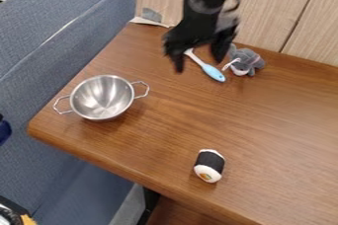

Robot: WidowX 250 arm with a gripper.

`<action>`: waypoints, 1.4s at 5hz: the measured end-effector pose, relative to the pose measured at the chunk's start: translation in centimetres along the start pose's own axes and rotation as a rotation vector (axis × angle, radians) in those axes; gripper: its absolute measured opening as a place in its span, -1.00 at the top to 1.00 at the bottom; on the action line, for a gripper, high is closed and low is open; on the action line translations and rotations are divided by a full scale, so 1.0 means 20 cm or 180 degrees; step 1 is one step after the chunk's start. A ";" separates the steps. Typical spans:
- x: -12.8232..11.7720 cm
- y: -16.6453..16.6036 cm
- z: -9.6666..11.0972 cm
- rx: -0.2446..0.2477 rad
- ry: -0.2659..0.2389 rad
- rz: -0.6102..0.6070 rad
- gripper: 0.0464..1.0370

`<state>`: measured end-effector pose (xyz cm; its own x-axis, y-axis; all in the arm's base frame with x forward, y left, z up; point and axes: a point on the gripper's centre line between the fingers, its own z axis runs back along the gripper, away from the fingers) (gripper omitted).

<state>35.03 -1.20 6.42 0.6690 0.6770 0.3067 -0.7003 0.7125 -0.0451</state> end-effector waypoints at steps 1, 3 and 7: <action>-0.06 0.15 -0.06 0.0248 0.0070 -0.0197 -0.93; -0.03 0.33 -0.04 0.0768 -0.0086 -0.0358 -0.93; 0.01 0.40 -0.34 0.1339 0.0126 -0.0284 -0.93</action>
<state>31.30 5.93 -0.23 0.7348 0.6287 0.2547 -0.6744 0.6367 0.3739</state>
